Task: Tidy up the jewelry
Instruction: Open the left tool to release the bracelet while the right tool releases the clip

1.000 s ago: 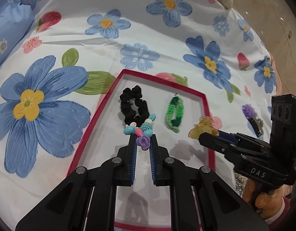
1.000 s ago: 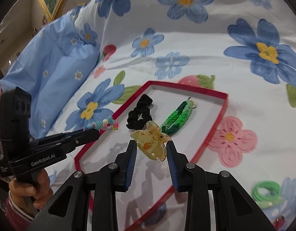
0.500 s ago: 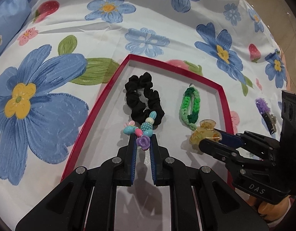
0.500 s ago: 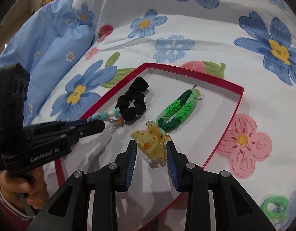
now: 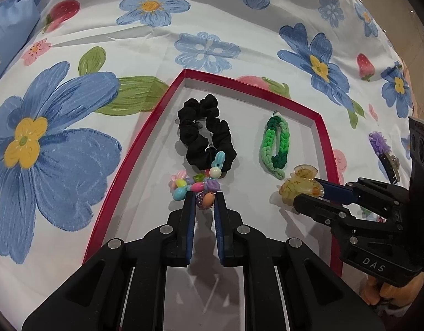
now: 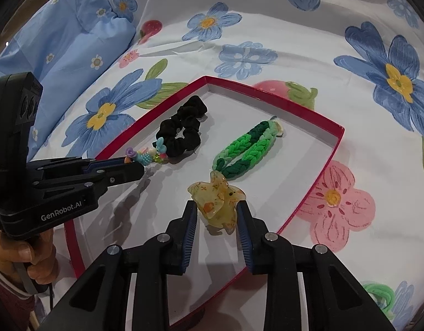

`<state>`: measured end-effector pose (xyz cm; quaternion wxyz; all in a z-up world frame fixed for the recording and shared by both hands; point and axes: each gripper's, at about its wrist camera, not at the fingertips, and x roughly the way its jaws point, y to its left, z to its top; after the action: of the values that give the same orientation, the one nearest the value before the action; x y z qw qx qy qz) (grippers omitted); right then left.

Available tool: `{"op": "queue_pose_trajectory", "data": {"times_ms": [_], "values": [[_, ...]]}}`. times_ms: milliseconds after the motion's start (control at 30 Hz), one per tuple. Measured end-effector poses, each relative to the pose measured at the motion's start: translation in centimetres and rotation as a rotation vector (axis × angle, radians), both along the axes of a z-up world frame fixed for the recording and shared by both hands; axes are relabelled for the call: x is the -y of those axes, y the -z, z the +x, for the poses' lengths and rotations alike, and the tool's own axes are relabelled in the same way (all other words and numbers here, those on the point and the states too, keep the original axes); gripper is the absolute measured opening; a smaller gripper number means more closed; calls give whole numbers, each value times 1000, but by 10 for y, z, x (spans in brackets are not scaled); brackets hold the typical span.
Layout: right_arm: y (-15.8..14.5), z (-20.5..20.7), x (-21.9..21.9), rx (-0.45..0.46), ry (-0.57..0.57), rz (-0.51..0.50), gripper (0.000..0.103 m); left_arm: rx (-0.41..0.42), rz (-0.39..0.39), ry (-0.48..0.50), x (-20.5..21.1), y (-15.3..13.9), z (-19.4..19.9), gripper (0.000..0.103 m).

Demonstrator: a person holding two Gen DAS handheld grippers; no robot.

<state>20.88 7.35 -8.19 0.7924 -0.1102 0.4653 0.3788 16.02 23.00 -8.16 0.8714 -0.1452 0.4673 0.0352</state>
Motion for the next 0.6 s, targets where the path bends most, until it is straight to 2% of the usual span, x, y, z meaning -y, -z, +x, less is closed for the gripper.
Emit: {"op": "queue_pose_trajectory", "data": {"times_ms": [67,200,600], "values": [[0,1,-1,-2,-2,-3,30,-6,-3,0,0,1,0,14],[0,2,-2,-8,-18,-20,30,0,7,-1,1,-1,-1,24],[-1,0,-6,-3,-17,-27,34,10,12,-8,0,-6,-9,29]]}}
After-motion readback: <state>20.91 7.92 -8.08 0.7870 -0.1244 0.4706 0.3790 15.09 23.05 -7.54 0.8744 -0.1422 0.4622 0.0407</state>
